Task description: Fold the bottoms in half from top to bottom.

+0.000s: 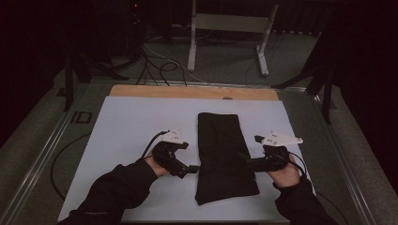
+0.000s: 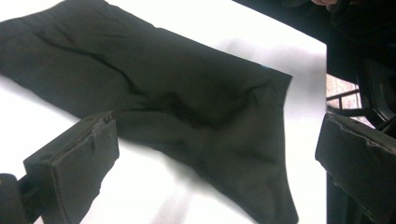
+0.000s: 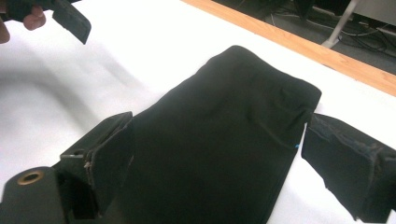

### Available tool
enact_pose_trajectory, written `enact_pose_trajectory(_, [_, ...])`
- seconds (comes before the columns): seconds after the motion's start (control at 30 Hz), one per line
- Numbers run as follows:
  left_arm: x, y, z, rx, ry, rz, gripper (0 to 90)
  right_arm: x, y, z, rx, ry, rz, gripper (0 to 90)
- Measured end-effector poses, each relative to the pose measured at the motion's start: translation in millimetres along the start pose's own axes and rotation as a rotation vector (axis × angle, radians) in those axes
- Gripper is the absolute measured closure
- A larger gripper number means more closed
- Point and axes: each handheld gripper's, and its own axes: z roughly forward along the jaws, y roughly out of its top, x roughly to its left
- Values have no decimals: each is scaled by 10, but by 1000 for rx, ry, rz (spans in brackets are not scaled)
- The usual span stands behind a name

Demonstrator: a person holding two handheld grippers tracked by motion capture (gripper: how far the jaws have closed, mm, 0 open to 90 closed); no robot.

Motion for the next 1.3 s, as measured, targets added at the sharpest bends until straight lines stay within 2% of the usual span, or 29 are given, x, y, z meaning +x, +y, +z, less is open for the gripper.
enact_pose_trajectory(0.17, [76, 37, -6, 6, 17, -13, 3, -87, 76, 85, -15, -15, 8, 101])
enact_pose_trajectory(0.27, [118, 64, 4, 6, 29, -20, 3, -144, 98, 151, -17, -7, 32, 100])
enact_pose_trajectory(0.43, [192, 105, 61, 7, 45, -30, 3, -227, 127, 277, -6, -18, 33, 100])
enact_pose_trajectory(0.8, [422, 209, 157, -18, 115, -63, 3, -428, 210, 498, 13, -44, 45, 100])
enact_pose_trajectory(1.03, [536, 256, 220, -36, 164, -94, 2, -550, 201, 585, 19, -63, 74, 100])
enact_pose_trajectory(1.1, [572, 266, 244, -45, 166, -107, 2, -579, 187, 611, 24, -66, 81, 100])
enact_pose_trajectory(1.2, [610, 276, 281, -45, 185, -110, 2, -613, 170, 642, 33, -73, 81, 100])
enact_pose_trajectory(1.3, [657, 284, 341, -42, 199, -115, 2, -676, 137, 692, 42, -78, 103, 102])
